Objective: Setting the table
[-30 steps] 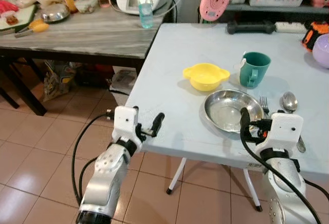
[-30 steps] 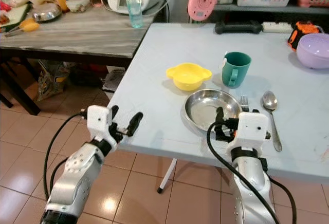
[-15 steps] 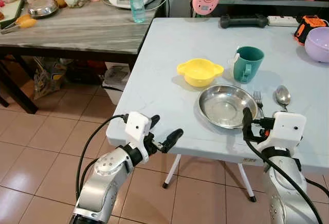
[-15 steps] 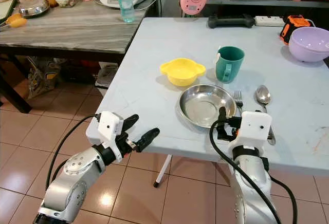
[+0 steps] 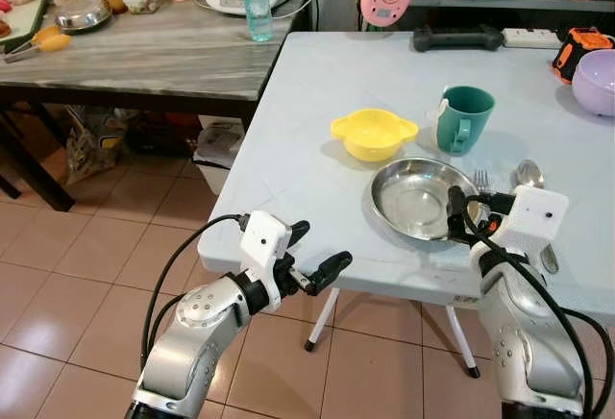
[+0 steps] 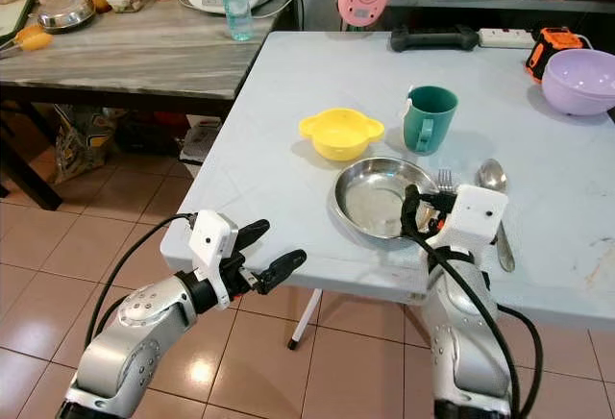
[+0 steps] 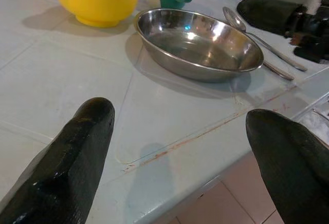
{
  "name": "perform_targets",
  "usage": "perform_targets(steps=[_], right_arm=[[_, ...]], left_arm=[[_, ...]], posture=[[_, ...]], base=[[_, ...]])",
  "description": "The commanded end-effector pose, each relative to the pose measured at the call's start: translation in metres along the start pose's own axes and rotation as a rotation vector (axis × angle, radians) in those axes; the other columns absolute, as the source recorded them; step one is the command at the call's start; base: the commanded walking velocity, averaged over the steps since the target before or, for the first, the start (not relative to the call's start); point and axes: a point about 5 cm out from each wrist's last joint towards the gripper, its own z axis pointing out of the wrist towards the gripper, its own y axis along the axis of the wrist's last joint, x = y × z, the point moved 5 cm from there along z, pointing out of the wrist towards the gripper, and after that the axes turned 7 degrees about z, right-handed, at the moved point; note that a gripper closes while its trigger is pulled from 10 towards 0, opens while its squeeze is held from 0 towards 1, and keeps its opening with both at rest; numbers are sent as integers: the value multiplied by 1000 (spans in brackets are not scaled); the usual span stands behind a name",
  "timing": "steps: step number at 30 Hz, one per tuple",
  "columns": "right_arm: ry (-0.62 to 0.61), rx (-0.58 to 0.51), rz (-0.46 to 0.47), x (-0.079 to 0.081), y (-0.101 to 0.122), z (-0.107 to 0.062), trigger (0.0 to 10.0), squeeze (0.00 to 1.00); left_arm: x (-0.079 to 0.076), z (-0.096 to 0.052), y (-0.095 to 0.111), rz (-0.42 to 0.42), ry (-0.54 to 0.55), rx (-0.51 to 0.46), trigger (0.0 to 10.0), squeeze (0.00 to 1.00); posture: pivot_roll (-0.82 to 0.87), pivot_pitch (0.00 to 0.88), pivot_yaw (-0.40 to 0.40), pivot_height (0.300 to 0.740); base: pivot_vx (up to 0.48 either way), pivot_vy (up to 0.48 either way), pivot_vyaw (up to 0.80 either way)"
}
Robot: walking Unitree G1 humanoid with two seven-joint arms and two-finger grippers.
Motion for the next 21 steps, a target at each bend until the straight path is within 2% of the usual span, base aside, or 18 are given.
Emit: perform_targets(steps=[1,5,8,16,17,18,21], right_arm=[[6,44,20,5,-8,3,10000,0],[-30,33,45,5,-2,12,10000,0],[-29,54,99,12,-1,20,10000,0],[-52,116,107,16,-12,25,10000,0],[-58,121,98,15,-13,25,9333,0],[-69,122,93,13,-14,25,10000,0],[-91,126,79,9,-16,24,10000,0]], left_arm=[[-2,-2,1,3,-5,1,10000,0],[-5,-2,1,2,-12,5,10000,0],[-6,-1,1,-1,-14,6,10000,0],[-7,0,0,-3,-16,7,10000,0],[-7,0,0,-4,-15,7,10000,0],[-7,-1,0,-4,-14,7,10000,0],[-8,-2,0,-5,-12,7,10000,0]], posture=[[-118,128,74,740],[-115,130,72,740],[-117,130,70,740],[-114,129,60,740],[-110,128,56,740],[-108,129,55,740],[-108,130,54,740]], base=[[0,0,0],[0,0,0],[0,0,0],[0,0,0],[0,0,0],[0,0,0],[0,0,0]])
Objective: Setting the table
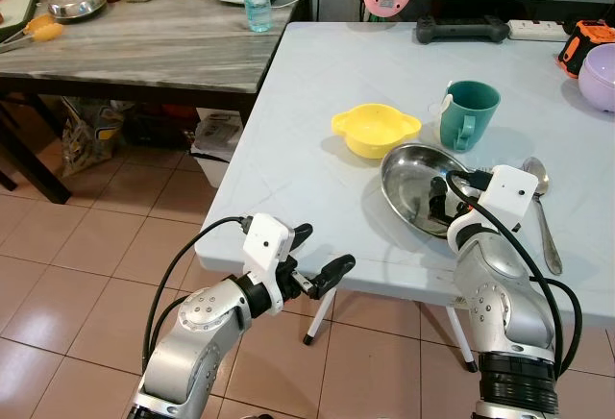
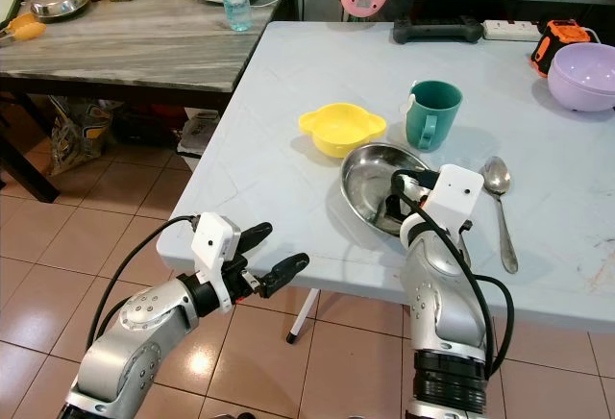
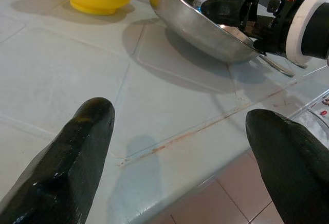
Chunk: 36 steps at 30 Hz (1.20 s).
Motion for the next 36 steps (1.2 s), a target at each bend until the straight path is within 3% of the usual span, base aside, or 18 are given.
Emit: perform_targets(steps=[1,14,23,27,31,32,34,36], right_arm=[[-43,24,-9,-8,-7,0,10000,0],[-17,-101,-8,-2,23,-3,10000,0],[-78,-87,55,-13,17,-6,10000,0],[-50,-102,6,-8,23,-7,10000,0],[-54,-23,31,-9,4,-5,10000,0],[-51,-15,34,-9,2,-5,7569,0],[-62,7,16,-10,-4,-4,353,0],[-71,32,16,-10,-8,-3,0,0]], left_arm=[[-3,-3,1,6,-1,3,10000,0],[-7,-5,-1,5,-11,10,10000,0],[-7,-6,-1,5,-15,18,10000,0],[-5,-6,-1,6,-15,23,10000,0],[-5,-5,-2,8,-21,29,10000,0],[-5,-4,-1,9,-22,29,10000,0],[-6,-4,-1,10,-25,28,10000,0],[-5,-4,-1,11,-26,29,10000,0]], posture=[[-107,131,53,740],[-113,136,55,740],[-107,132,56,740],[-107,132,57,740],[-104,131,62,740],[-105,132,62,740],[-106,133,65,740],[-105,134,65,740]], base=[[0,0,0],[0,0,0],[0,0,0],[0,0,0],[0,0,0],[0,0,0],[0,0,0],[0,0,0]])
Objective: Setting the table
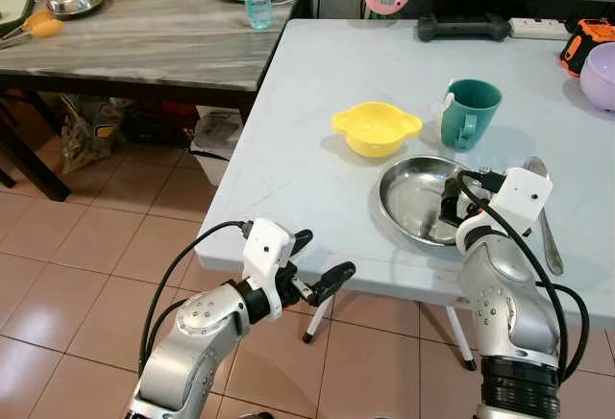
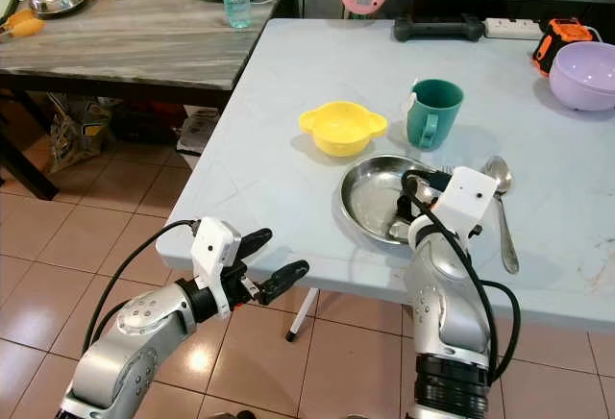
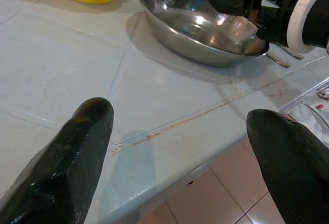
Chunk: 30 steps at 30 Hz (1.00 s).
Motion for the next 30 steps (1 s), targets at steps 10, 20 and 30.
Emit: perform_targets(steps=[10,20,30], right_arm=[[-18,101,51,-4,-16,1,39,0],[-19,115,68,-11,-14,-1,9608,0],[41,165,76,-2,-15,-7,10000,0]], left_arm=[[-2,-2,1,13,-19,11,10000,0],[-4,-2,-2,11,-24,19,10000,0],[-4,-1,-3,13,-30,30,10000,0]], posture=[[-100,138,64,740],[-106,140,70,740],[-106,141,71,740]], base=[[0,0,0],[0,0,0],[0,0,0]])
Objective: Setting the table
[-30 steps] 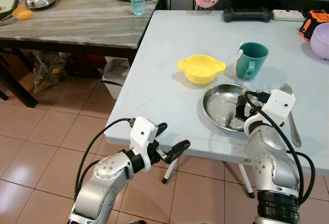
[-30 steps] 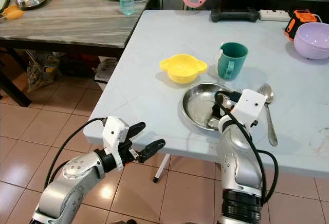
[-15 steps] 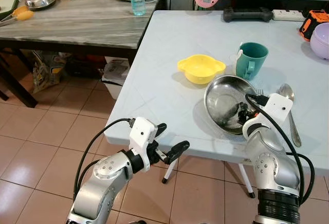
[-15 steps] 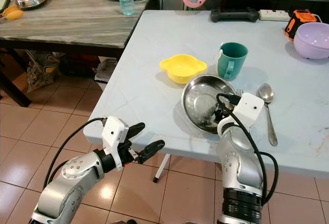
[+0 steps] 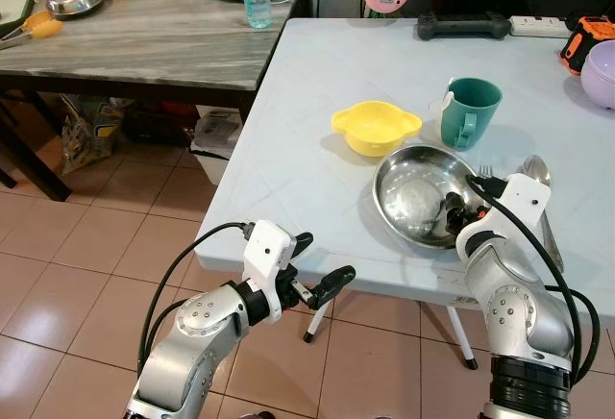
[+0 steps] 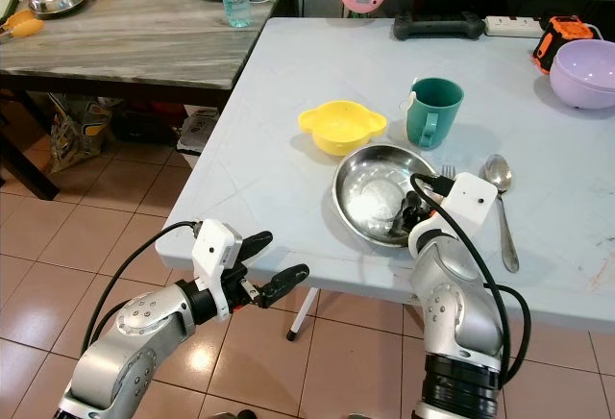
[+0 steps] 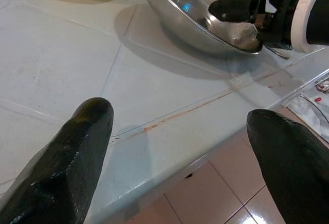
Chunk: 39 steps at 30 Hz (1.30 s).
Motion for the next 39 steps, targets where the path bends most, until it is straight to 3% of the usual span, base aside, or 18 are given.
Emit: perform_targets(steps=[1,6,11,12,13,14,22,23,25,26,34,35,36,37,39], right_arm=[[38,28,10,6,-3,-4,10000,0],[36,35,13,6,-1,-7,10000,0],[71,-25,10,12,15,-14,10000,20],[76,-25,11,13,16,-15,10000,349],[76,-25,11,13,16,-15,10000,349],[79,-26,4,12,17,-16,10000,1000],[51,1,2,7,10,-18,10000,1000],[47,13,2,7,7,-18,10000,114],[44,19,3,6,5,-18,10000,114],[48,22,3,5,4,-17,10000,0],[63,57,13,8,-6,-11,9961,0],[61,58,21,8,-7,-11,4000,0],[61,58,21,8,-7,-11,4000,0],[59,64,28,8,-9,-9,0,0],[58,69,28,9,-11,-7,0,0]], left_arm=[[-3,0,0,10,-16,9,10000,0],[-2,0,0,11,-15,11,10000,0],[-1,0,-1,11,-14,12,10000,0],[-1,0,-1,11,-14,13,10000,0],[-1,0,-1,11,-14,13,10000,0],[-2,0,-1,10,-15,14,10000,0],[-3,1,-2,10,-23,21,10000,0],[-4,0,-2,10,-24,22,10000,0],[-4,0,-2,10,-25,23,10000,0],[-4,0,-2,11,-26,24,10000,0],[-4,0,-3,11,-26,30,10000,0],[-4,0,-2,11,-26,30,10000,0],[-4,0,-2,11,-26,30,10000,0],[-5,0,-2,12,-27,31,10000,0],[-5,0,-2,12,-26,32,10000,0]], posture=[[-105,140,71,740],[-105,140,71,740],[-107,138,70,740],[-107,138,70,740],[-107,138,70,740],[-108,137,71,740],[-111,137,76,740],[-108,139,76,740],[-108,139,76,740],[-107,140,75,740],[-105,143,77,740],[-103,143,77,740],[-103,143,77,740],[-102,143,76,740],[-101,143,76,740]], base=[[0,0,0],[0,0,0],[0,0,0],[0,0,0],[0,0,0],[0,0,0],[0,0,0],[0,0,0],[0,0,0],[0,0,0],[0,0,0],[0,0,0],[0,0,0],[0,0,0],[0,0,0]])
